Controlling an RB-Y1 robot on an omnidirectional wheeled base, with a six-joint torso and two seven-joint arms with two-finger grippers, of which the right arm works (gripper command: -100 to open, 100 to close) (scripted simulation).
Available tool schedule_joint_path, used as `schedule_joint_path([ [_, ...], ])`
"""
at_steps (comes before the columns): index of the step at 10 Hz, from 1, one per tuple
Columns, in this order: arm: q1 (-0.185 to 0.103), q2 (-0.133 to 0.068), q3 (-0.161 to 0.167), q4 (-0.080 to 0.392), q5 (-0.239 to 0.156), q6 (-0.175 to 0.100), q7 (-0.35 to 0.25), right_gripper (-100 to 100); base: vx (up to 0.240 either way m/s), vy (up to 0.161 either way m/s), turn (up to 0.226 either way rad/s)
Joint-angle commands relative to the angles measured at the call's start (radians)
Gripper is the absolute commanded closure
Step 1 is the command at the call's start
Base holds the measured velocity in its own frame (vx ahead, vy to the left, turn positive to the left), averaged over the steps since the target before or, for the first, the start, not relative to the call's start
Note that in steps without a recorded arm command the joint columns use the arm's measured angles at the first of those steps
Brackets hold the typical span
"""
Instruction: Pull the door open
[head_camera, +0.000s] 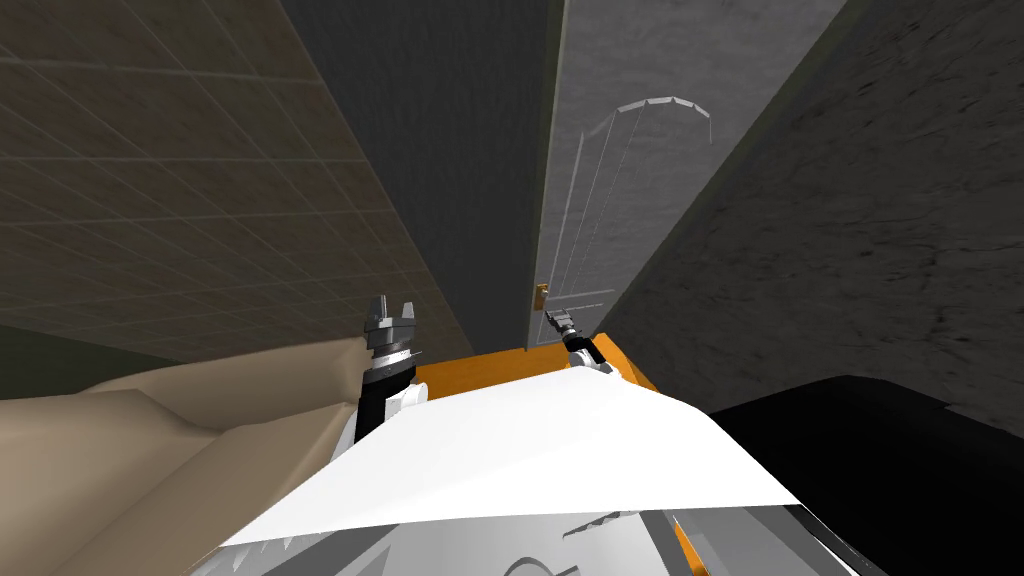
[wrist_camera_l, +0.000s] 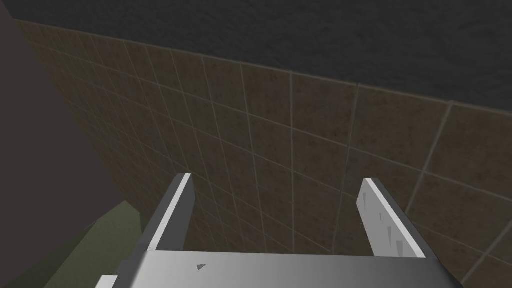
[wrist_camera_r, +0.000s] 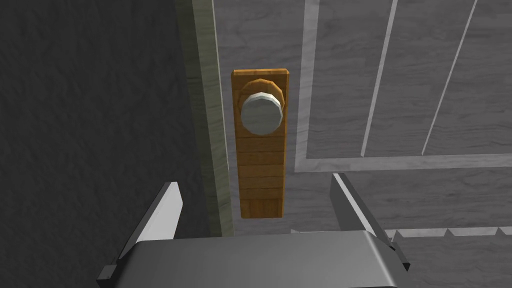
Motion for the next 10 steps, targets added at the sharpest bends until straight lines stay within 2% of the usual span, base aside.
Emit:
schedule_joint_path([
  [1,-0.009,-0.015,0.009,0.022,-0.028,0.000,-0.029,-100,0.099,-0.017,0.063],
  [2,-0.009,-0.012,0.011,0.023,-0.013,-0.006,-0.023,-100,0.044,-0.010,0.014],
  [9,-0.024,-0.058,-0.061,0.120,-0.049,-0.027,-0.094,-100,0.188,0.001,0.162],
  [10,-0.017,-0.058,-0.061,0.101,-0.050,-0.020,-0.084,-100,0.086,-0.004,0.006],
])
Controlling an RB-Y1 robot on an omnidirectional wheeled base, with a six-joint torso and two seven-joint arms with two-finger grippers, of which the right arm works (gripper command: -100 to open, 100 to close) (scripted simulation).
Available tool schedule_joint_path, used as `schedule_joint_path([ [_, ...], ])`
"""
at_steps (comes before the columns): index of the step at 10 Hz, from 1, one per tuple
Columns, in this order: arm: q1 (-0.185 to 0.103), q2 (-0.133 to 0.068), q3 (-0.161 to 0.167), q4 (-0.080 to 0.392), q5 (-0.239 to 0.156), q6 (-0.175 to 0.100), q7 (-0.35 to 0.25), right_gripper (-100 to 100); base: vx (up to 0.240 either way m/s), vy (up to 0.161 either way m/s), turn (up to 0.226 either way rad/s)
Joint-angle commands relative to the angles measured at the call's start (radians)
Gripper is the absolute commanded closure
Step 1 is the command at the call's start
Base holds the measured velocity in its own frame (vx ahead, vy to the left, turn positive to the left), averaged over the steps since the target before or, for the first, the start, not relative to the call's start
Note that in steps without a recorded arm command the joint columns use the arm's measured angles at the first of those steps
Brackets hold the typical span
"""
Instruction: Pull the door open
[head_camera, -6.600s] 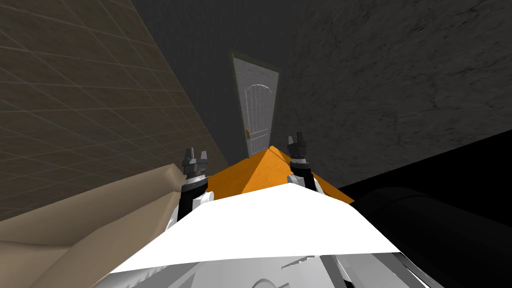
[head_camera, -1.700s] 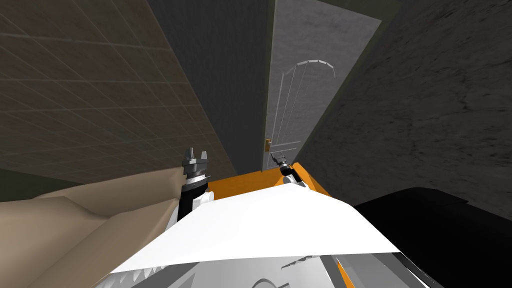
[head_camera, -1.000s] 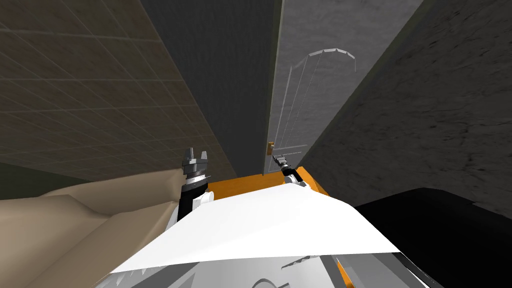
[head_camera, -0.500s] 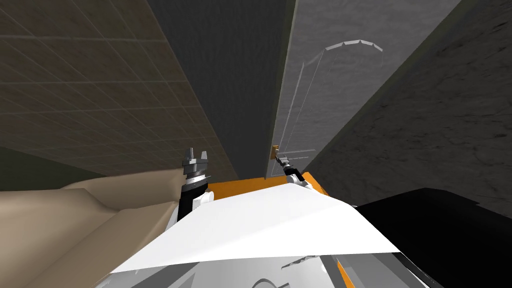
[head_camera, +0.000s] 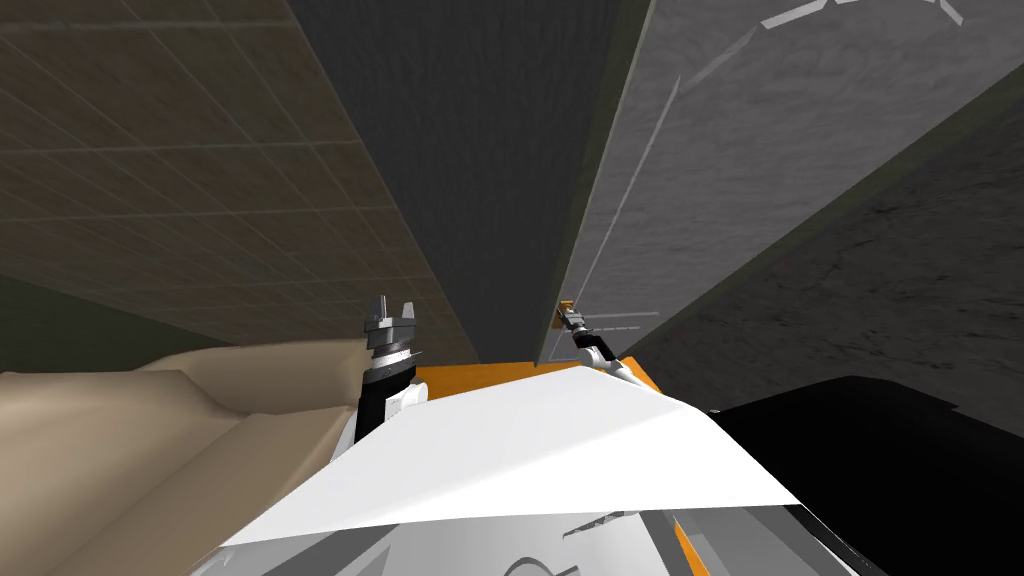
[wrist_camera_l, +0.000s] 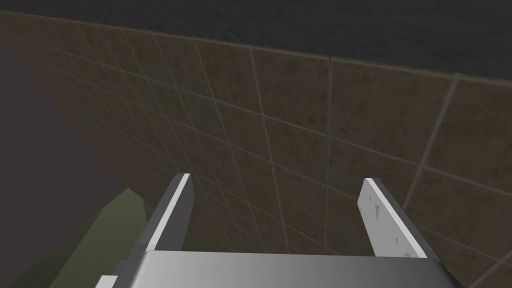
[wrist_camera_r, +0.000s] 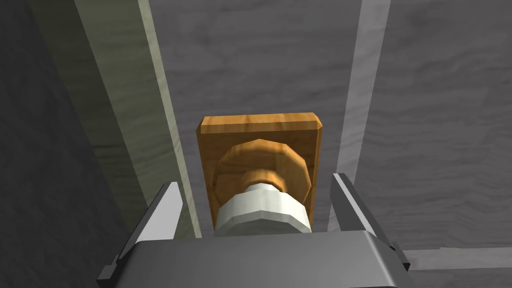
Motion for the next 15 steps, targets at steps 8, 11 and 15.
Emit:
schedule_joint_path([
  [8,0.007,-0.019,0.016,-0.004,0.004,-0.011,-0.018,100,-0.047,-0.015,0.035],
  [11,0.017,-0.046,0.039,-0.011,0.009,-0.029,-0.048,100,-0.190,-0.038,0.117],
  [15,0.033,-0.087,0.075,-0.021,0.017,-0.057,-0.093,100,-0.216,-0.079,0.143],
])
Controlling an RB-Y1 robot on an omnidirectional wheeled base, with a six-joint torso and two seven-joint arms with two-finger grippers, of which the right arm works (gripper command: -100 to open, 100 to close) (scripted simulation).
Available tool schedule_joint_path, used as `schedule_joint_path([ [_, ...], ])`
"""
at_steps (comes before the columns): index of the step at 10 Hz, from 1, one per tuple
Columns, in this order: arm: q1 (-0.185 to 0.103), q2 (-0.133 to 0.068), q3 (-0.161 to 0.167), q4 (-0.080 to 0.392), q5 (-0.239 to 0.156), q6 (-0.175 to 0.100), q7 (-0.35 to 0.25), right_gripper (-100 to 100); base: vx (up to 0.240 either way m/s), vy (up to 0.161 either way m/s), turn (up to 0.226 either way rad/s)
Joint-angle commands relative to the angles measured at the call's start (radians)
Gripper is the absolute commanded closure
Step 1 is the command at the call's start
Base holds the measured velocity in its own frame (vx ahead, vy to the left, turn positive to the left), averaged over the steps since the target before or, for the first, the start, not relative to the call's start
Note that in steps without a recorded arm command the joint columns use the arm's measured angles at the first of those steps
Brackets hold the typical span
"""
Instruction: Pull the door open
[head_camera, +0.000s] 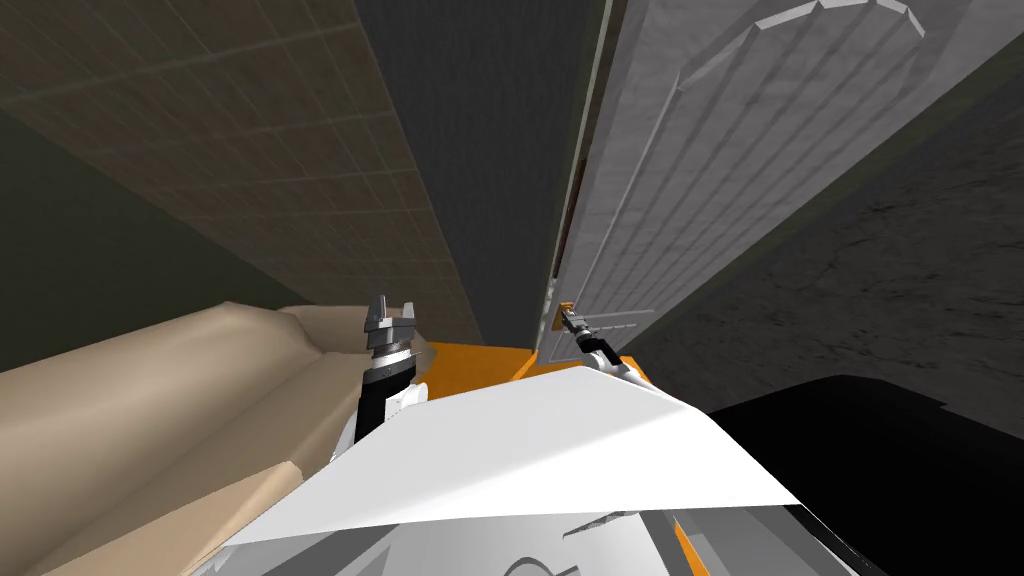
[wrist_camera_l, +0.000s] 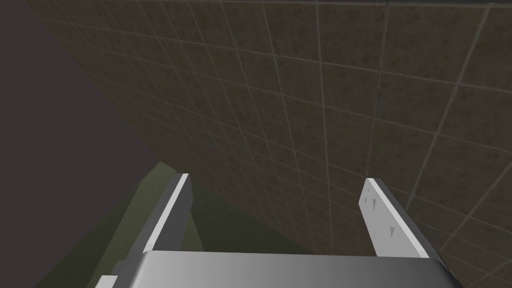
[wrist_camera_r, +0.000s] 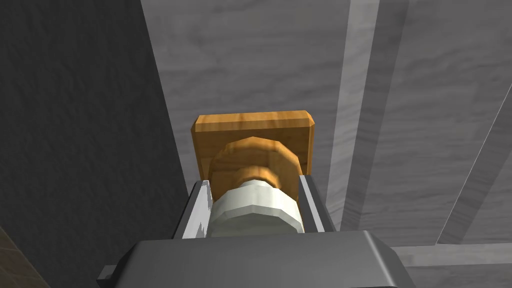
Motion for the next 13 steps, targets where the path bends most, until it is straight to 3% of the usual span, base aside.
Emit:
schedule_joint_path([
  [1,0.004,-0.013,0.017,-0.002,0.004,-0.011,-0.020,100,-0.205,-0.074,0.132],
  [2,0.007,-0.023,0.025,-0.005,0.006,-0.018,-0.030,100,-0.182,-0.060,0.117],
  [3,0.004,-0.018,0.018,-0.001,0.004,-0.012,-0.022,100,-0.080,-0.028,0.033],
  [13,0.030,-0.116,0.107,-0.017,0.043,-0.089,-0.130,100,-0.216,-0.083,0.141],
])
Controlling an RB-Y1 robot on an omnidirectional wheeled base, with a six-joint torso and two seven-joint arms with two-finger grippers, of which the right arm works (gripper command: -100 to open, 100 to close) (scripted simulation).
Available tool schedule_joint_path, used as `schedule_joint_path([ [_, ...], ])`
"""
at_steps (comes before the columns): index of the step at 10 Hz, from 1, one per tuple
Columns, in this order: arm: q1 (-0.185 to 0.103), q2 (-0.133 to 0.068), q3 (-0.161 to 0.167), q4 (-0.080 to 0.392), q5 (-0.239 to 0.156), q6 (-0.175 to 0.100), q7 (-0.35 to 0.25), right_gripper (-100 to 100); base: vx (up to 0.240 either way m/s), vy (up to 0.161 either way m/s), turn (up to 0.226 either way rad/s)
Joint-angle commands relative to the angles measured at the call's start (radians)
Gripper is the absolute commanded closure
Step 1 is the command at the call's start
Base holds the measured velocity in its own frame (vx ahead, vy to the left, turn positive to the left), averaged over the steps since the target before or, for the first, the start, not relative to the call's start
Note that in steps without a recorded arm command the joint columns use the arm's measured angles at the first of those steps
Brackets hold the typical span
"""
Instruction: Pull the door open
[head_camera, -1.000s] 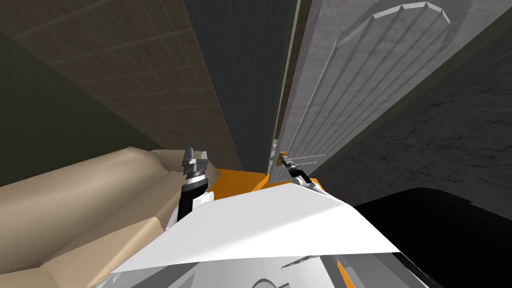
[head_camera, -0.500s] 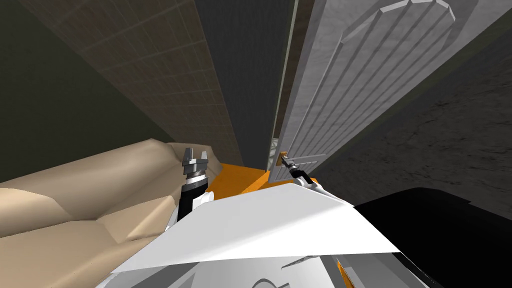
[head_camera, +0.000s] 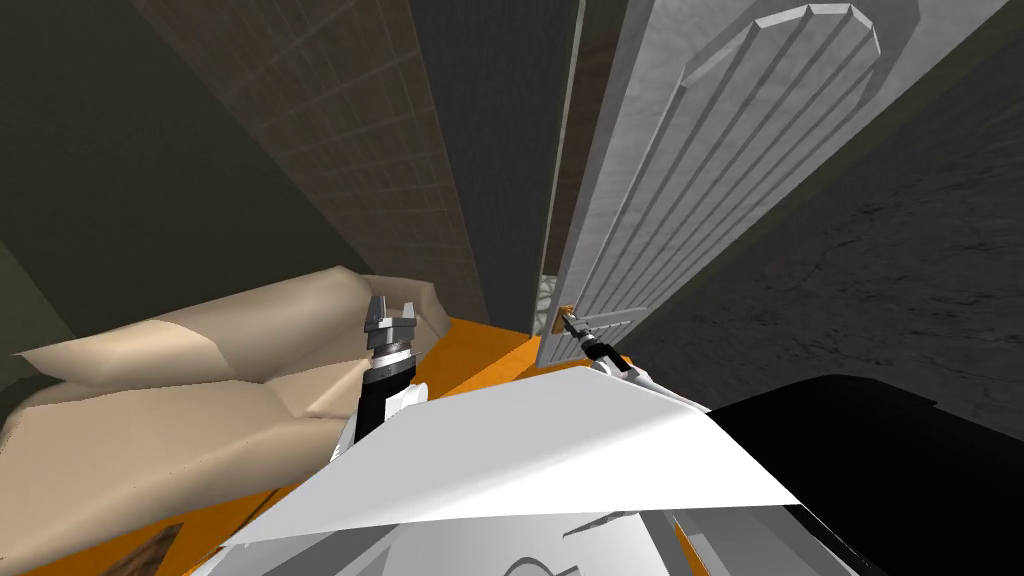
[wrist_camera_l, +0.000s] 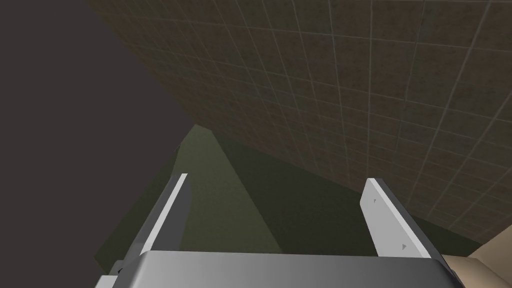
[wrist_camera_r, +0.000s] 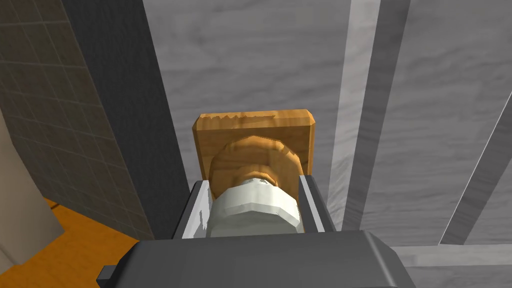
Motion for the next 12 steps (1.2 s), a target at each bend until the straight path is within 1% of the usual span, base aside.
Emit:
schedule_joint_path([
  [1,0.000,0.000,0.000,0.000,0.000,0.000,0.000,100,-0.090,-0.030,0.034],
  [2,0.005,-0.018,0.021,-0.001,0.001,-0.018,-0.013,100,-0.166,-0.045,0.195],
  [4,0.009,-0.038,0.039,-0.003,0.000,-0.038,-0.026,100,-0.258,-0.080,0.157],
  [5,0.013,-0.055,0.054,-0.005,-0.001,-0.055,-0.037,100,-0.219,-0.114,0.166],
  [7,0.017,-0.077,0.075,-0.007,-0.002,-0.078,-0.050,100,-0.241,-0.106,0.184],
  [8,0.020,-0.091,0.088,-0.008,-0.002,-0.092,-0.060,100,-0.247,-0.080,0.165],
  [10,0.024,-0.108,0.103,-0.009,-0.003,-0.109,-0.070,100,-0.207,-0.083,0.116],
  [11,0.022,-0.102,0.097,-0.009,-0.003,-0.101,-0.065,100,-0.091,-0.040,0.031],
  [12,0.022,-0.110,0.109,-0.005,0.003,-0.111,-0.077,100,-0.141,-0.057,0.125],
])
